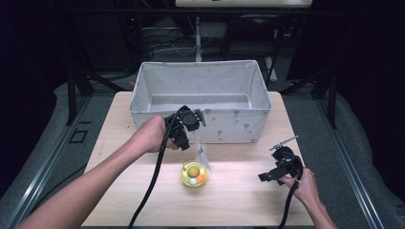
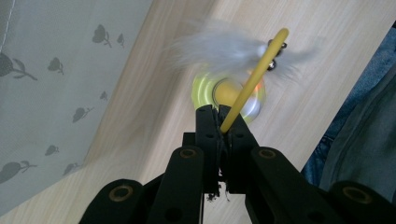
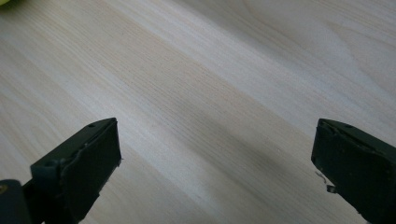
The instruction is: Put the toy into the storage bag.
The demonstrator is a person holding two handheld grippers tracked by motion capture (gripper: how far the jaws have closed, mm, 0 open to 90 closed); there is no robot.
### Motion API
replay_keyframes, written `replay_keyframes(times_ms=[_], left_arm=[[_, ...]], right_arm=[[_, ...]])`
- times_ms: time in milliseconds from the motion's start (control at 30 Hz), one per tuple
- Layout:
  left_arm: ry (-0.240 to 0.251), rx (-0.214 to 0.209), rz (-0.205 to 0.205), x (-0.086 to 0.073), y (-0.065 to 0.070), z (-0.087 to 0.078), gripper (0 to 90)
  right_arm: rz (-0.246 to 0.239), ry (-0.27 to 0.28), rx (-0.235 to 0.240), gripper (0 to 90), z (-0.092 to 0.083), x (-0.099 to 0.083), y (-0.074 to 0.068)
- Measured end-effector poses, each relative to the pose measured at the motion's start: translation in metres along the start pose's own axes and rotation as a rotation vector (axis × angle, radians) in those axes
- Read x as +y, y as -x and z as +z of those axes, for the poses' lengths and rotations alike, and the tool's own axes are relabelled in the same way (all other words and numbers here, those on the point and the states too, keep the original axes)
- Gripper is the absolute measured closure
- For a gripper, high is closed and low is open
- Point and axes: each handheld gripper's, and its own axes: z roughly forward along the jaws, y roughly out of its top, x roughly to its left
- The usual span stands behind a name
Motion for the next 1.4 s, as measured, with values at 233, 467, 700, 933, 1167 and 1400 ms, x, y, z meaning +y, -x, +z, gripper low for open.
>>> replay_keyframes(times_ms=[233,467,700,933,1167,1400], left_arm=[[-0.003,-0.005,0.02,0.0,0.003,-0.002,87.7],[-0.017,-0.009,0.04,0.0,0.004,-0.008,87.8],[-0.016,0.01,0.036,-0.005,0.0,-0.018,87.8],[-0.004,0.026,0.025,-0.013,-0.004,-0.03,87.8],[-0.009,0.03,0.016,-0.02,-0.009,-0.039,87.8],[-0.009,0.048,0.001,-0.029,-0.014,-0.049,87.8]], right_arm=[[-0.005,0.002,-0.003,1.0,-0.001,0.0,0.0],[-0.004,0.006,-0.005,0.9,-0.001,0.0,0.0],[-0.004,0.008,-0.004,0.9,-0.002,0.0,0.0],[0.002,0.014,0.002,1.0,-0.001,0.0,-0.001],[0.002,0.014,0.001,1.0,-0.001,0.0,-0.001],[0.005,0.015,0.001,1.0,-0.001,0.0,-0.001]])
